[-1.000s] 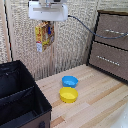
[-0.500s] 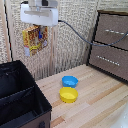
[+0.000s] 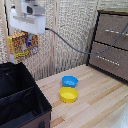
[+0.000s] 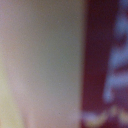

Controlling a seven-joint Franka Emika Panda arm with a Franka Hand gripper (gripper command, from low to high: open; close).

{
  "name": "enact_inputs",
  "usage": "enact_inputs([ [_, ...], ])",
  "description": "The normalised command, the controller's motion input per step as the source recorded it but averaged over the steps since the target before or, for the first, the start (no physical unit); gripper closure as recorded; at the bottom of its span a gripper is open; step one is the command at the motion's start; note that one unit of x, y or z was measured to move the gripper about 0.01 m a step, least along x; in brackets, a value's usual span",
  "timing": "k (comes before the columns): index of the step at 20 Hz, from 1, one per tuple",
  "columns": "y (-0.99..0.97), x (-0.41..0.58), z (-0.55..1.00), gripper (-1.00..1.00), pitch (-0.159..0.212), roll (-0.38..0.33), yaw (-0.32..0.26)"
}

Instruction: Kindly direct your grabber toward the cereal bar. Delicately grip the cereal bar using your grabber. Transport the clutched cereal bar to the rear part of the organizer. Set the cereal bar down and place it in the rear section of the organizer.

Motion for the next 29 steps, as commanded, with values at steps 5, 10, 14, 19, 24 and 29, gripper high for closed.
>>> enact_inputs([
  [5, 0.83, 0.0, 0.0, 1.0, 0.041, -0.004, -0.1],
  [10, 0.84, 0.026, -0.03, 1.0, 0.052, -0.041, -0.08],
  [14, 0.46, 0.137, -0.2, 1.0, 0.005, -0.058, -0.048],
  [19, 0.15, 0.015, -0.05, -1.0, 0.004, -0.005, 0.0],
  [24, -0.06, 0.17, 0.06, -1.0, 0.08, 0.0, -0.001],
  [29, -0.22, 0.271, 0.18, -1.0, 0.093, 0.015, -0.028],
])
